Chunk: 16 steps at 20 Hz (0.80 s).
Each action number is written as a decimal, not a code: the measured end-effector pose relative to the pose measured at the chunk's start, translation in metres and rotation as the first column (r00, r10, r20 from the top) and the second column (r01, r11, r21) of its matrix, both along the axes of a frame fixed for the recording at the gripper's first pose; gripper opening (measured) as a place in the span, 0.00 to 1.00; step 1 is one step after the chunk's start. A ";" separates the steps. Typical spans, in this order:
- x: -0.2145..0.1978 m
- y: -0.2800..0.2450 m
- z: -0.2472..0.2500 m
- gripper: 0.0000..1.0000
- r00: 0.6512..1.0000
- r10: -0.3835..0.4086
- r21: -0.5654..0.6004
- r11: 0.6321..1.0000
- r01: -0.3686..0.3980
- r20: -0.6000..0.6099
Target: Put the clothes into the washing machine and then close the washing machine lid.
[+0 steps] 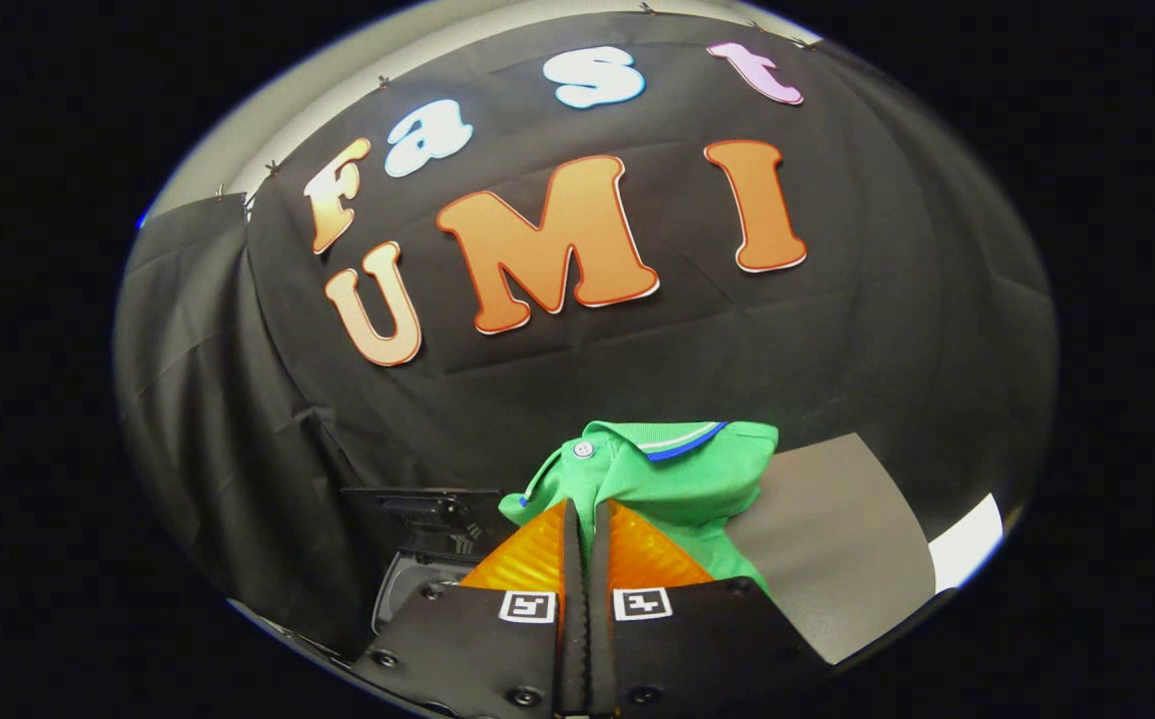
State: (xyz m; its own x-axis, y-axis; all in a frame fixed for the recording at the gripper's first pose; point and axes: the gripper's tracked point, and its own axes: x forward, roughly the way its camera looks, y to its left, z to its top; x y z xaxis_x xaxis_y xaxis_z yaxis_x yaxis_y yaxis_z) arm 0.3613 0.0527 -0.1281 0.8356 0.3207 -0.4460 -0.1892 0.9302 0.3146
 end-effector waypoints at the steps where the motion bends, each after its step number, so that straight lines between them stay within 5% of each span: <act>1: -0.002 0.007 0.008 0.08 1.000 0.003 0.004 1.000 -0.003 0.012; 9: -0.037 0.097 0.074 0.08 0.994 0.054 0.021 0.998 -0.056 0.095; 16: -0.061 0.208 0.075 0.08 0.983 0.142 0.034 0.989 -0.147 0.113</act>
